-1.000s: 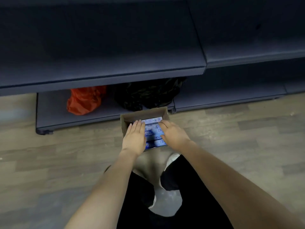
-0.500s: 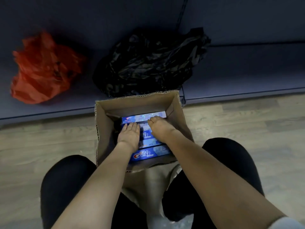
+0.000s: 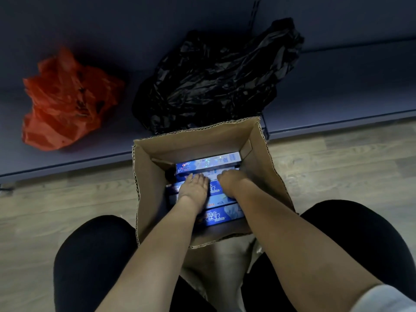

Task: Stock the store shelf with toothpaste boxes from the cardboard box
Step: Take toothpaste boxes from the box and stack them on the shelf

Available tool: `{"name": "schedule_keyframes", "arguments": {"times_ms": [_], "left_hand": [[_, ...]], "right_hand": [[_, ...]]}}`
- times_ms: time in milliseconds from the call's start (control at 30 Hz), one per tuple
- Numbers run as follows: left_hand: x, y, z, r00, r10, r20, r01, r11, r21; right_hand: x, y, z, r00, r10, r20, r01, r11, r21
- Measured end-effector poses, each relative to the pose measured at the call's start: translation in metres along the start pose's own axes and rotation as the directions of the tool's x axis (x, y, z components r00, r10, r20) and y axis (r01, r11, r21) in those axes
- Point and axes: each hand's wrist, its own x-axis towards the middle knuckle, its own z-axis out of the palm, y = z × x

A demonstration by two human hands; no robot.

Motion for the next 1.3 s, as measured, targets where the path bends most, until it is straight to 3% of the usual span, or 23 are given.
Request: {"name": "schedule_keyframes", "arguments": {"times_ms": [200,533,733,833,1033,1233,1300], "left_hand": [[0.009,0.002,0.004,0.995,0.081,-0.063,-0.081,0.997,0.010],[0.005,0.011,0.007,0.993,0.111,-0.044,-0.115,0.988,-0.105],[-0.003,0.015,0.007,0.984,0.122,-0.129,-0.137,0.984,-0.111],[0.001,0.016,0.008,0.977,0.066,-0.203,-0.105,0.977,-0.184],[-0.010,0.007,0.000,0.986,0.041,-0.164,-0.074,0.976,-0.203],[-0.063,-0.013,-0.043,0.992,0.007,-0.130,-0.030,0.983,-0.181],[-0.097,-0.023,-0.065,0.987,0.003,-0.158,-0.030,0.985,-0.168]], "right_hand": [[0.001,0.001,0.007,0.999,0.013,0.040,-0.013,1.000,0.020],[0.009,0.005,0.004,0.995,0.064,0.080,-0.083,0.959,0.271],[0.021,0.006,0.011,0.994,0.064,0.093,-0.078,0.985,0.154],[0.024,0.010,0.011,0.998,0.046,0.053,-0.054,0.984,0.167],[0.014,0.008,-0.004,0.989,0.149,-0.017,-0.133,0.928,0.349],[-0.034,0.003,-0.055,0.989,0.103,-0.102,-0.087,0.984,0.157],[-0.062,0.004,-0.080,0.985,0.124,-0.120,-0.100,0.976,0.193]]}}
